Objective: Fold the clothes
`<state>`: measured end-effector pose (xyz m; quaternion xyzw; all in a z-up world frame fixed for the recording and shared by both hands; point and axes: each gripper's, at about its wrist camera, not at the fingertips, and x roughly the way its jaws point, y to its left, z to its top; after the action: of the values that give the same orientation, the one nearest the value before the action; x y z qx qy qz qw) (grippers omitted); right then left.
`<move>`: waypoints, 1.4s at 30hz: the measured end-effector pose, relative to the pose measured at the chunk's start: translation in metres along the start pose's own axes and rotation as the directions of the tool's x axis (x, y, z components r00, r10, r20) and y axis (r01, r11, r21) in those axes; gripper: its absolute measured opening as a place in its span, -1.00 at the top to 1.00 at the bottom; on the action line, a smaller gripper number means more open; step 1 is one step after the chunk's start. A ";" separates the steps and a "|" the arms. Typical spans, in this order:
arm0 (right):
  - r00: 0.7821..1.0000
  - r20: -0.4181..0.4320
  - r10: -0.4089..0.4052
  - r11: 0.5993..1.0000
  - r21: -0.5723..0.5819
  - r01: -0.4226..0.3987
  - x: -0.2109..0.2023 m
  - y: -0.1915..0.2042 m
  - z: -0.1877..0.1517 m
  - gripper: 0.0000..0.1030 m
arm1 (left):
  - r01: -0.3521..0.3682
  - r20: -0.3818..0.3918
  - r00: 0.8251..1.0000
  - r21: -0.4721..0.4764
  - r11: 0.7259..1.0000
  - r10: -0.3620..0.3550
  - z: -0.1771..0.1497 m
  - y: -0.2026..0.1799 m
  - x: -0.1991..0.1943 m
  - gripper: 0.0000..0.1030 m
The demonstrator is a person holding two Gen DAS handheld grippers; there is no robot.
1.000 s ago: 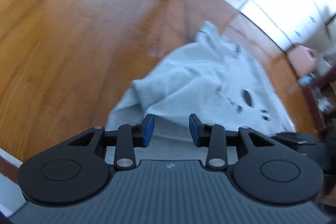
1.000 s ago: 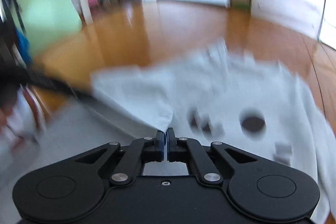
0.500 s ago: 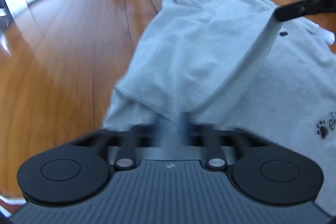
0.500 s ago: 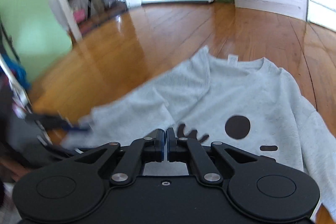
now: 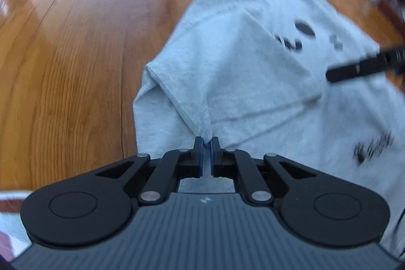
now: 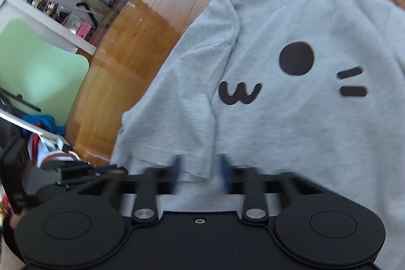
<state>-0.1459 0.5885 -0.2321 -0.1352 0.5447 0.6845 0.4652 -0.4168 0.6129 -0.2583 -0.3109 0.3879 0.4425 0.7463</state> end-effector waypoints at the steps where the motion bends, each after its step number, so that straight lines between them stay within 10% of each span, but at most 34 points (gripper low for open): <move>1: 1.000 -0.002 0.006 1.000 0.013 -0.006 0.003 0.002 0.000 -0.22 | -0.012 0.013 1.000 -0.012 1.000 0.012 0.000 0.002 -0.001 0.90; 5: 0.999 -0.038 -0.006 1.000 -0.008 0.005 0.027 0.010 0.001 -0.15 | -0.023 0.035 0.999 -0.035 0.999 0.024 0.000 0.007 -0.003 0.92; 6: 0.999 -0.041 0.015 0.999 -0.035 -0.016 0.024 0.014 0.002 0.73 | -0.020 0.035 0.999 -0.037 0.999 0.021 0.000 0.008 -0.004 0.92; 7: 0.994 -0.054 0.096 0.994 -0.055 -0.099 0.019 0.018 0.005 0.91 | -0.022 0.036 0.999 -0.034 0.999 0.023 0.000 0.010 -0.006 0.92; 10: 0.979 0.033 0.200 0.971 -0.137 -0.194 -0.024 0.029 0.017 0.91 | -0.034 0.015 0.999 0.024 0.999 0.033 -0.002 0.015 -0.011 0.78; 13: 0.994 0.003 0.106 0.983 -0.149 -0.105 -0.030 0.019 0.027 0.91 | 0.046 0.052 0.997 0.072 0.996 -0.049 -0.006 0.016 -0.021 0.74; 17: 0.998 -0.020 0.064 0.994 -0.086 -0.065 -0.028 0.005 0.027 0.91 | 0.031 0.306 0.946 0.245 0.969 -0.108 -0.007 -0.019 -0.054 -0.16; 20: 0.990 -0.008 0.139 0.990 -0.016 -0.139 -0.031 0.008 0.025 0.91 | 0.144 0.325 0.921 0.234 0.962 -0.216 -0.004 -0.039 -0.052 -0.19; 25: 0.972 -0.023 0.235 0.972 -0.001 -0.235 -0.027 0.029 0.037 0.91 | 0.054 0.335 0.931 0.260 0.964 -0.143 0.006 -0.078 -0.020 -0.50; 26: 0.969 -0.026 0.245 0.969 -0.016 -0.246 -0.026 0.035 0.040 0.91 | 0.026 0.340 0.934 0.255 0.967 -0.114 0.011 -0.081 -0.013 -0.47; 29: 0.961 -0.009 0.277 0.957 -0.084 -0.277 -0.022 0.046 0.048 0.91 | 0.049 0.289 0.952 0.197 0.979 -0.105 0.040 -0.063 0.006 0.94; 33: 0.982 0.068 0.177 0.971 -0.173 -0.163 -0.015 0.044 0.073 0.82 | -0.195 0.342 0.934 0.244 0.950 0.104 0.085 -0.020 0.006 0.95; 36: 0.991 0.131 0.015 0.971 -0.237 0.017 -0.022 0.038 0.106 0.53 | -0.311 0.342 0.903 0.110 0.944 0.258 0.123 0.050 -0.005 0.95; 42: 0.917 0.242 -0.317 0.857 -0.342 0.386 -0.034 -0.009 0.171 0.16 | -0.380 0.176 0.911 0.008 0.925 0.372 0.164 0.168 0.021 0.95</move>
<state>-0.0655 0.7204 -0.1511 -0.2596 0.3229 0.6897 0.5938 -0.5123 0.8244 -0.2135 -0.1756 0.3840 0.5947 0.6841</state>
